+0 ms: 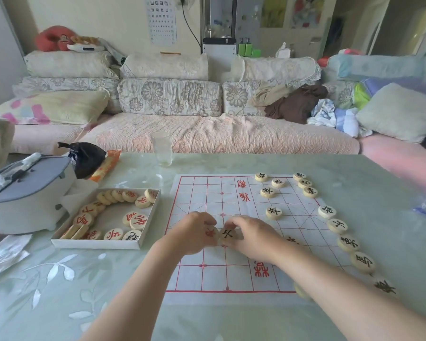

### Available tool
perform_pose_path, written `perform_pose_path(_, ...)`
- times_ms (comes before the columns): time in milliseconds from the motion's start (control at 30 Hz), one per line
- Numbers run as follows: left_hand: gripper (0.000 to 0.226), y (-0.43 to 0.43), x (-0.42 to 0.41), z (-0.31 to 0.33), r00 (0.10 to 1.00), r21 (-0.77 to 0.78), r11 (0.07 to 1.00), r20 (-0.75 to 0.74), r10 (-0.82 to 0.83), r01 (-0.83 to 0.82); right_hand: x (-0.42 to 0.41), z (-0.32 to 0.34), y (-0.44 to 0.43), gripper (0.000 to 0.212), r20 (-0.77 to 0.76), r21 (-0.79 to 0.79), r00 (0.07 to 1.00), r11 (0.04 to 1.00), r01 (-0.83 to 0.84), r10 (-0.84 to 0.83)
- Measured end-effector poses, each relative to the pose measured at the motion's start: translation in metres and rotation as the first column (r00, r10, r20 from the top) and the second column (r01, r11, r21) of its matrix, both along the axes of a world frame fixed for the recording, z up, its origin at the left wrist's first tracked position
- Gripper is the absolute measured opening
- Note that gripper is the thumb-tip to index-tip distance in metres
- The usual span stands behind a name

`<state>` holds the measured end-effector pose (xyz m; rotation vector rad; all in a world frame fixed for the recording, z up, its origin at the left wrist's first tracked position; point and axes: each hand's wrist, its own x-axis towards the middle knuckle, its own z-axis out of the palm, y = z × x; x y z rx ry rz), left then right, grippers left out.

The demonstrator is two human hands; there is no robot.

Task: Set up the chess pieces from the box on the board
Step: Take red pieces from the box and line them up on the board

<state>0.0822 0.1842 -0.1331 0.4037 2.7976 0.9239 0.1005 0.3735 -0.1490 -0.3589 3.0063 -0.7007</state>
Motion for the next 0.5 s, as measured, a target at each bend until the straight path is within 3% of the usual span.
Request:
perform_pose_path(133,0.034,-0.001,0.001,-0.003,0.995,0.198,0.979,0.091,0.033,-0.051,0.002,0.003,-0.009,0.046,-0.034,0.050,0.998,0.998,-0.045,0.047)
perform_pose_path(233,0.033,-0.007,0.003,0.001,0.973,0.322,0.942,0.229,0.021,-0.097,0.005,0.010,-0.017,0.052,-0.085,-0.102,0.995,0.992,-0.069,0.061)
perform_pose_path(367,0.046,-0.024,0.007,0.004,0.951,0.456,0.873,0.308,0.027,-0.172,0.010,0.014,-0.029,0.045,-0.132,-0.218,0.986,0.968,-0.128,0.101)
perform_pose_path(500,0.046,-0.044,0.019,0.006,0.941,0.458,0.861,0.331,0.067,-0.222,0.017,0.017,-0.044,0.032,-0.136,-0.262,0.980,0.949,-0.174,0.142)
